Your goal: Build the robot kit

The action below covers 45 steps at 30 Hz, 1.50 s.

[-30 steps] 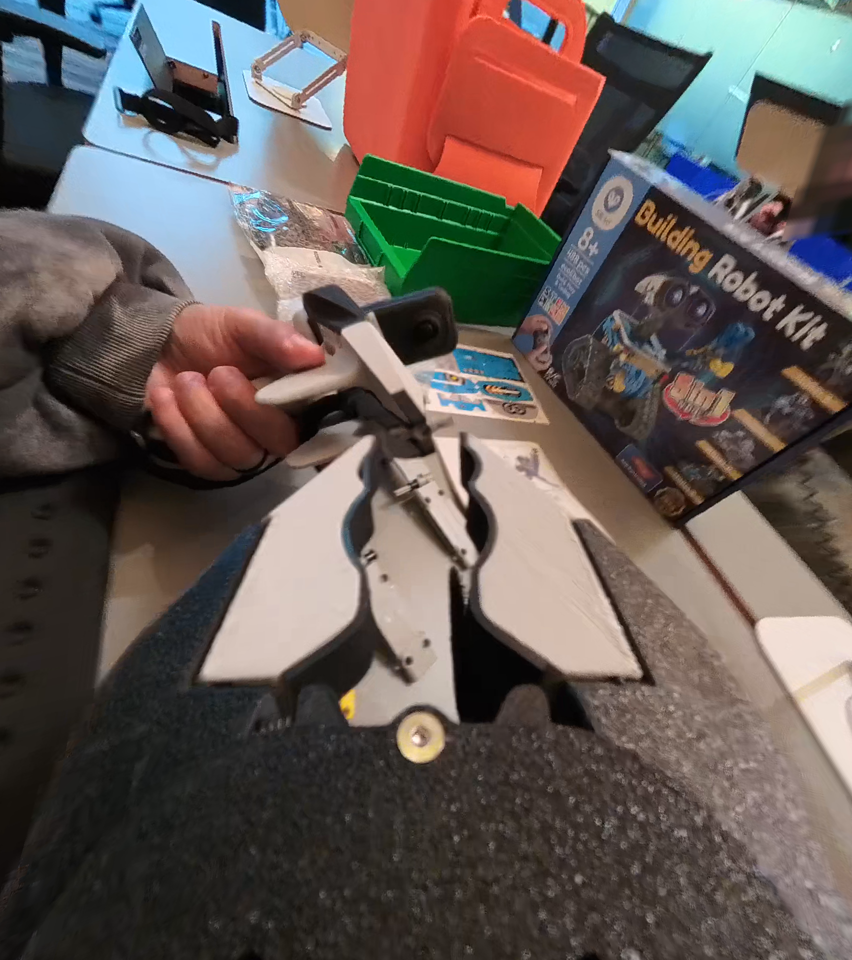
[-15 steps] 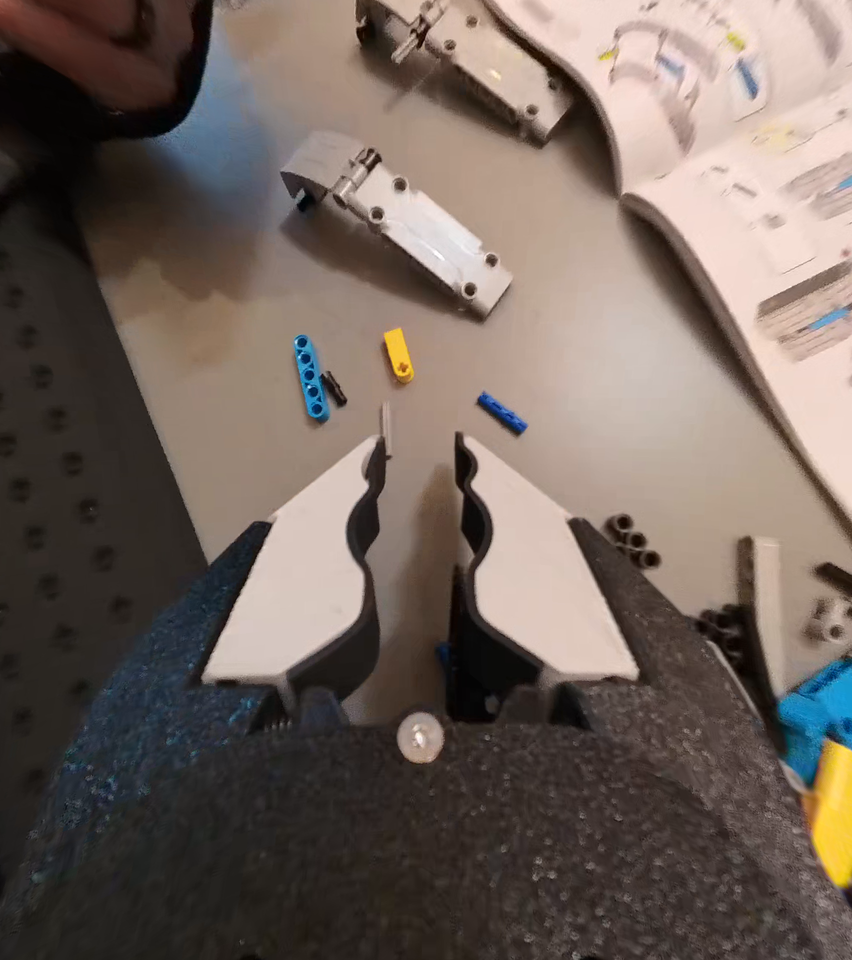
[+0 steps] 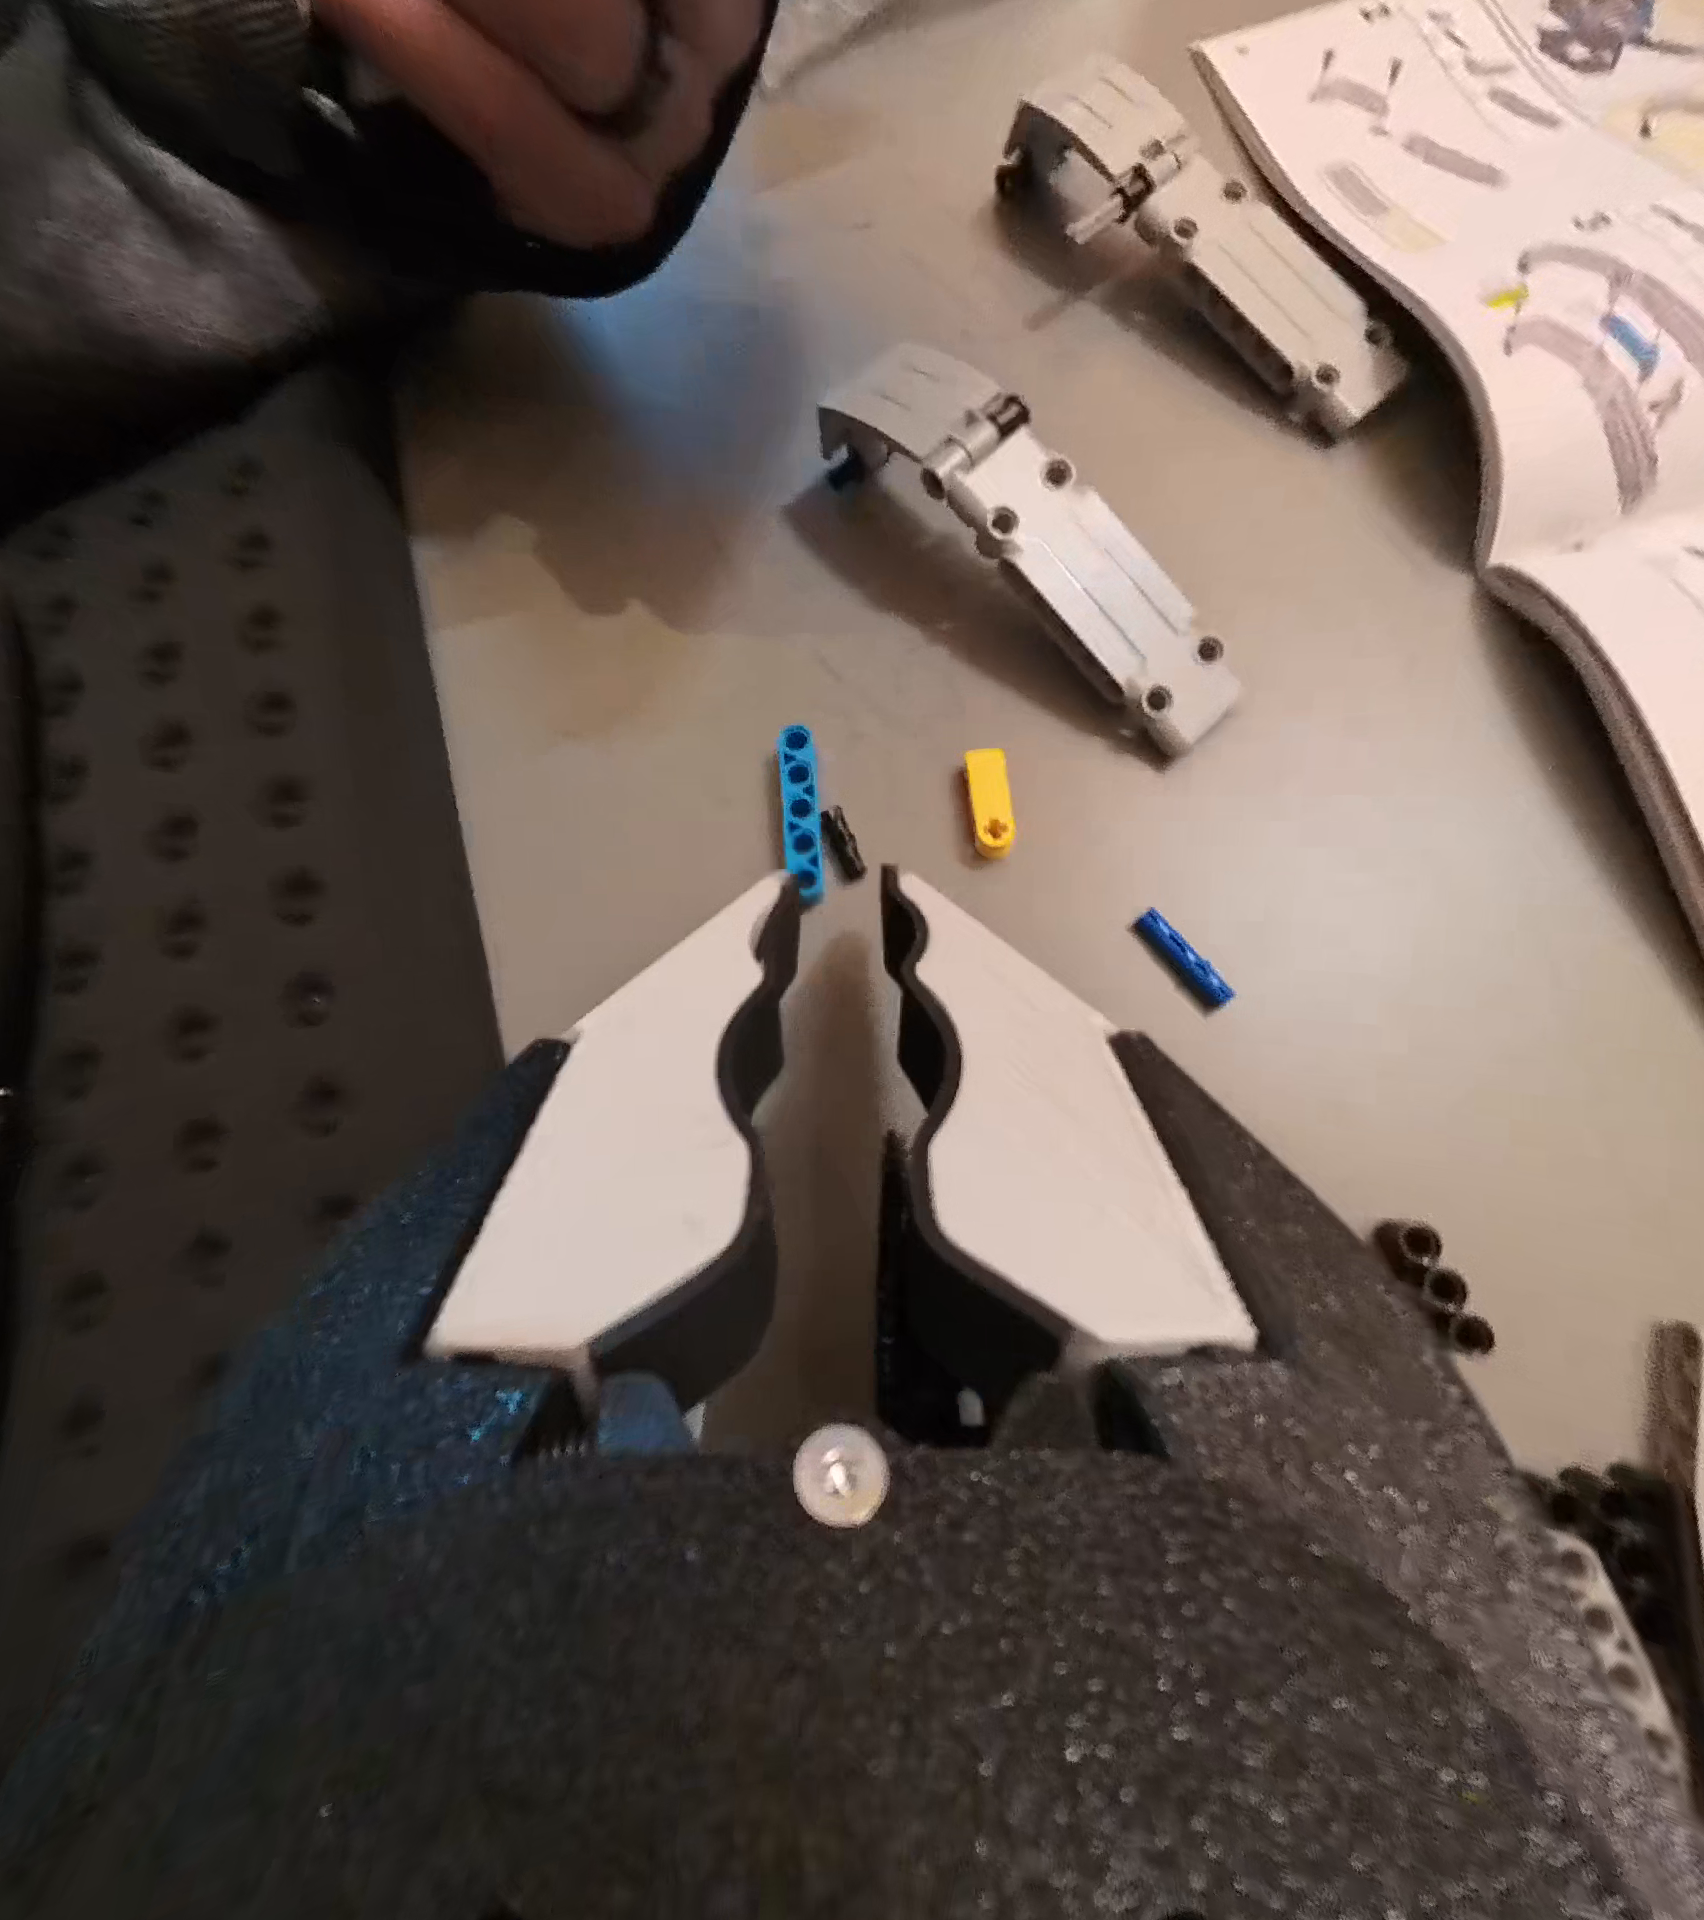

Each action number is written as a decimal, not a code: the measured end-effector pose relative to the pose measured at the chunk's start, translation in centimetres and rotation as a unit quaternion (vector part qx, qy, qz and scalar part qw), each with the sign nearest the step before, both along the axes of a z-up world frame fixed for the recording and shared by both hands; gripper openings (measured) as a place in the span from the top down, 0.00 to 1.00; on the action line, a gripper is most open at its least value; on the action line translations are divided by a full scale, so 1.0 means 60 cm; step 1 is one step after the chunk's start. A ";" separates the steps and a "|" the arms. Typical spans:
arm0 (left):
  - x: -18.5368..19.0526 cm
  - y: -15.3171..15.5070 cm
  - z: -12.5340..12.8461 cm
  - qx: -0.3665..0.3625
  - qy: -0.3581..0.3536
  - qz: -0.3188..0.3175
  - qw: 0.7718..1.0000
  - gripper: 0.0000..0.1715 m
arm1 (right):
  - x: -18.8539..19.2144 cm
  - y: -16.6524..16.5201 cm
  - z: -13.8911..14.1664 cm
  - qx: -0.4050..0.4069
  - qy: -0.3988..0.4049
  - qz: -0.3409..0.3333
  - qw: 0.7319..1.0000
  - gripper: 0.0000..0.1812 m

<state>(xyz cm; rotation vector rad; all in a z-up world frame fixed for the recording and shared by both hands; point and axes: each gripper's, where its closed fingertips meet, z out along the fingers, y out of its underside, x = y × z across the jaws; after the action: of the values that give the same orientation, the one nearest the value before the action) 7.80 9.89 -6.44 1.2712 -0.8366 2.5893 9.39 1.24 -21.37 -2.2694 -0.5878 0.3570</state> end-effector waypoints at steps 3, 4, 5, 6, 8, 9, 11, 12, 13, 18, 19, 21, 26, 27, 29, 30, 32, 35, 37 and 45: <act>-0.001 -0.002 0.001 0.002 -0.001 -0.002 1.000 0.96 | -0.004 0.009 -0.012 0.005 -0.026 0.017 1.000 0.95; -0.001 -0.003 0.001 0.002 -0.002 -0.002 1.000 0.96 | -0.004 0.011 -0.016 0.002 -0.029 0.022 0.999 0.96; -0.002 -0.003 0.001 0.002 -0.002 -0.002 1.000 0.97 | -0.006 0.014 -0.015 0.005 -0.021 0.027 0.999 0.98; -0.002 -0.003 0.001 0.002 -0.001 -0.002 1.000 0.97 | -0.007 0.014 -0.015 0.003 -0.017 0.034 0.999 0.98; -0.002 -0.003 0.001 0.003 -0.001 -0.001 1.000 0.97 | -0.006 0.012 -0.014 -0.002 -0.018 0.048 0.999 0.97; -0.003 -0.003 0.002 0.003 -0.002 -0.002 1.000 0.97 | -0.008 0.013 -0.006 0.005 -0.013 0.055 0.998 0.97; -0.003 -0.003 0.002 0.003 -0.003 -0.001 1.000 0.97 | -0.001 0.021 0.009 0.025 -0.005 0.048 0.999 0.97; -0.003 -0.003 0.002 0.003 -0.002 -0.001 1.000 0.97 | 0.002 0.021 0.009 0.023 -0.007 0.049 0.999 0.97; -0.003 -0.003 0.002 0.003 -0.002 -0.002 1.000 0.97 | 0.004 0.021 0.005 0.020 -0.015 0.052 0.998 0.96; -0.003 -0.006 0.002 0.005 -0.003 -0.005 1.000 0.97 | -0.002 0.011 -0.025 -0.002 -0.032 0.072 0.997 0.96; -0.003 -0.006 0.002 0.005 -0.002 -0.005 1.000 0.97 | -0.006 0.012 -0.027 -0.005 -0.033 0.072 0.997 0.95; -0.002 -0.006 0.001 0.006 -0.001 -0.004 1.000 0.97 | -0.014 0.012 -0.028 -0.001 -0.038 0.077 0.996 0.96; -0.002 -0.007 0.000 0.006 0.000 -0.005 1.000 0.97 | -0.013 0.014 -0.028 0.011 -0.044 0.075 0.996 0.95; -0.001 -0.008 0.000 0.007 0.001 -0.006 1.000 0.97 | -0.015 0.015 -0.028 0.015 -0.041 0.077 0.996 0.95; -0.001 -0.009 0.000 0.008 0.001 -0.007 1.000 0.97 | -0.017 0.019 -0.029 0.013 -0.028 0.079 0.996 0.96; -0.001 -0.010 0.000 0.009 0.001 -0.007 1.000 0.97 | -0.018 0.020 -0.029 0.007 -0.024 0.080 0.997 0.95; -0.001 -0.012 -0.001 0.013 0.003 -0.007 1.000 0.97 | -0.019 0.021 -0.029 0.005 -0.017 0.081 0.997 0.95; -0.002 -0.012 -0.002 0.015 0.004 -0.006 1.000 0.97 | -0.021 0.018 -0.030 -0.003 0.002 0.087 0.996 0.98; -0.002 -0.014 -0.002 0.015 0.003 -0.008 1.000 0.97 | -0.021 0.018 -0.030 -0.012 0.005 0.086 0.996 0.98; -0.003 -0.015 -0.002 0.018 0.005 -0.004 1.000 0.97 | 0.058 -0.019 -0.009 -0.157 -0.060 0.001 0.986 0.98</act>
<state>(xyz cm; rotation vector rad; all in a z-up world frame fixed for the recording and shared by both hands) 7.61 9.02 -6.58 1.2861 -0.8882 2.5699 12.87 0.09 -21.88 -2.6080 -0.6318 0.3364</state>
